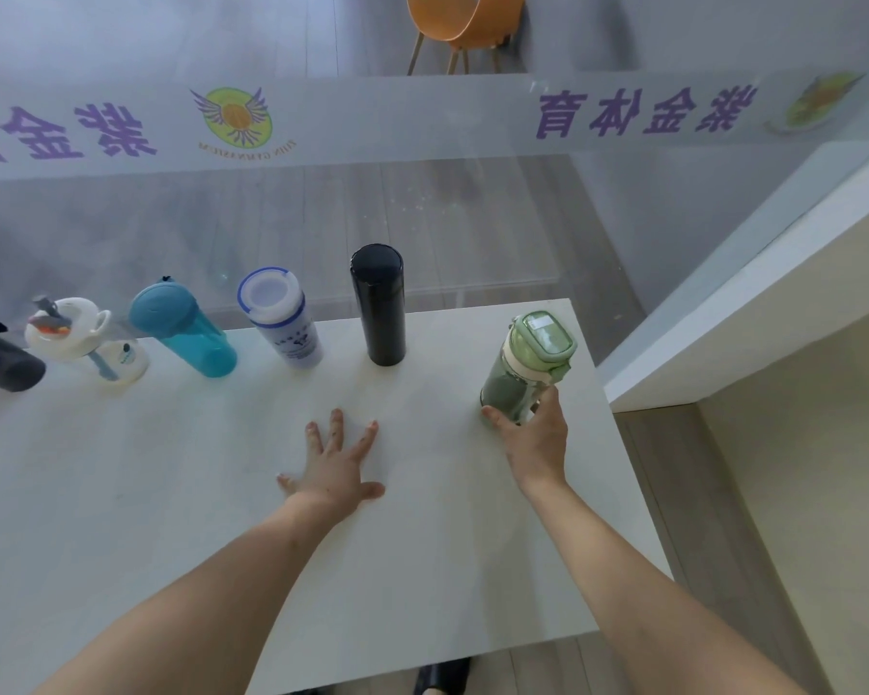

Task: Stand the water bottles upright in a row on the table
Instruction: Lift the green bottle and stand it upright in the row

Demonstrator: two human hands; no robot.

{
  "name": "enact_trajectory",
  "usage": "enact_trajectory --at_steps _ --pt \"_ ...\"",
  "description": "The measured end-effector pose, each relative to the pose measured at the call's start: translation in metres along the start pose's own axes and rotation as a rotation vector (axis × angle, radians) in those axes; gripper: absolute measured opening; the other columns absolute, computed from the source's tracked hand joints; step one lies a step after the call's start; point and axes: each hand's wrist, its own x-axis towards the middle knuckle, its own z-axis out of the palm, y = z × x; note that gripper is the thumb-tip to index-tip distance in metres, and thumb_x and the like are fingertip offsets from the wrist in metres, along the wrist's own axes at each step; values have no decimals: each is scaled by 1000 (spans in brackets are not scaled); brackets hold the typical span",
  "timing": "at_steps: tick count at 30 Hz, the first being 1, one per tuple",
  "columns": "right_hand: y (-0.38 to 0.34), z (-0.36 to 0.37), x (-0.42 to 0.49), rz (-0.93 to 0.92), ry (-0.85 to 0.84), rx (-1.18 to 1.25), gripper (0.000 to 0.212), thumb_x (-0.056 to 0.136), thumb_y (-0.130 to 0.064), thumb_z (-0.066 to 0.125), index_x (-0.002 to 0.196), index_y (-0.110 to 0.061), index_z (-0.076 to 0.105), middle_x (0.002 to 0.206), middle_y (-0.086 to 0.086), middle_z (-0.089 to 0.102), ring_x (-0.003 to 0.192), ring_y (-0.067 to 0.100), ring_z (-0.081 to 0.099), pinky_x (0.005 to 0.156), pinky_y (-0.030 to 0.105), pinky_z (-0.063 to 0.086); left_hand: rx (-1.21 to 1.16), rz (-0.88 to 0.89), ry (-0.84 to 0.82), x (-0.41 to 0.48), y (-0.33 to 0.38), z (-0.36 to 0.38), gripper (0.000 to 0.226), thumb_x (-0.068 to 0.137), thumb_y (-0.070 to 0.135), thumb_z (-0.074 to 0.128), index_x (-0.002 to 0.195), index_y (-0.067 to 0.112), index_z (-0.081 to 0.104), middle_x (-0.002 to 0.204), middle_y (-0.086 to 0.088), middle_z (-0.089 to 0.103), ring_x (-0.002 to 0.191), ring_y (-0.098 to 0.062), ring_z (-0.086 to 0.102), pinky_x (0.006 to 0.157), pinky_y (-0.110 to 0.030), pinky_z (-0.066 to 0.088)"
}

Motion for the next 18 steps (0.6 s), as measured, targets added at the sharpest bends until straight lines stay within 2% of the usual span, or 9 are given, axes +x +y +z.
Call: enact_trajectory --at_steps 4,10,18 --pt "-7 10 16 -9 1 -13 64 73 -32 91 122 -25 50 119 -8 60 106 14 58 92 30 48 0 -4 2 1 2 -1 100 92 53 68 152 62 -10 162 11 -38 152 -30 -30 105 -84 20" --pt "-15 28 46 -28 9 -59 72 71 -38 90 127 -22 47 129 -1 62 115 22 61 97 39 51 1 -12 1 2 1 0 99 92 52 69 152 63 -10 162 13 -38 152 -28 -30 105 -82 20" --pt "-32 48 83 -28 0 -99 75 71 -42 90 126 -19 45 126 2 62 115 27 60 97 43 50 -2 -16 1 4 1 0 100 92 51 69 151 63 -11 161 12 -38 151 -28 -32 105 -83 20"
